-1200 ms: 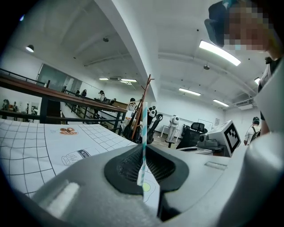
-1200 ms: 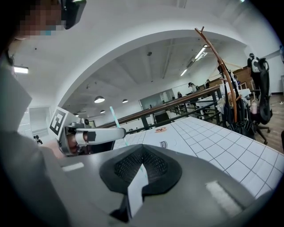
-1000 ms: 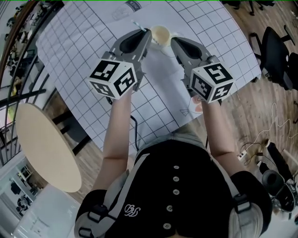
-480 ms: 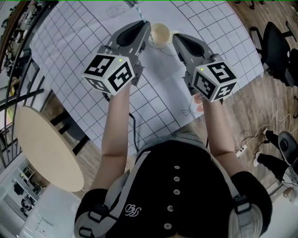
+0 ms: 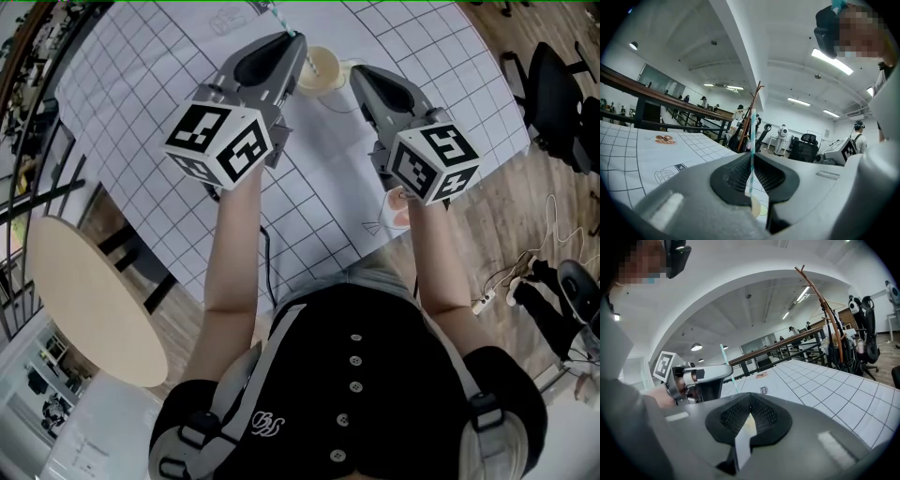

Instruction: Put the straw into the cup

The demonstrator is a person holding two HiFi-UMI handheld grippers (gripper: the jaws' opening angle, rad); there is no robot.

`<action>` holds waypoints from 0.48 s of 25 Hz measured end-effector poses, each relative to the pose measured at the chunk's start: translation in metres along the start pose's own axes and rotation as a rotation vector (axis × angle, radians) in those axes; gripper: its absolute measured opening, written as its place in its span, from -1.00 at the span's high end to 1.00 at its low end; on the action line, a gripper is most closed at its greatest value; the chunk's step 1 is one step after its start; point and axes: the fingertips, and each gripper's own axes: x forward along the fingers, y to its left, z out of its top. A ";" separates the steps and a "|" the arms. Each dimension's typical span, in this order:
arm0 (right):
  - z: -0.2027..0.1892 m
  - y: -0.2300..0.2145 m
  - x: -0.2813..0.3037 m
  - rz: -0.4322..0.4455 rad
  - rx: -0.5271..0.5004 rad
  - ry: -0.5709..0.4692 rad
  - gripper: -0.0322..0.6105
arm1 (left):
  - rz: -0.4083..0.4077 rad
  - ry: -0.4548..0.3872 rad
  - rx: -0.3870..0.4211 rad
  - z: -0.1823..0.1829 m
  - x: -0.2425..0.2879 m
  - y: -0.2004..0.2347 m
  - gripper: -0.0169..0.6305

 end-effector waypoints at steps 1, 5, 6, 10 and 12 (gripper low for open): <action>0.000 -0.001 0.000 0.000 0.001 0.000 0.90 | 0.000 0.007 0.002 -0.002 0.001 0.000 0.89; -0.002 -0.003 0.000 -0.004 0.009 0.002 0.90 | 0.002 0.044 0.019 -0.012 0.006 -0.001 0.89; -0.003 -0.004 0.000 -0.005 0.011 0.004 0.90 | 0.003 0.057 0.027 -0.016 0.008 -0.001 0.89; -0.007 -0.006 0.002 -0.002 0.016 0.013 0.90 | 0.005 0.104 0.037 -0.031 0.013 -0.001 0.89; -0.010 -0.007 0.003 -0.001 0.019 0.021 0.90 | 0.008 0.127 0.043 -0.039 0.015 0.001 0.89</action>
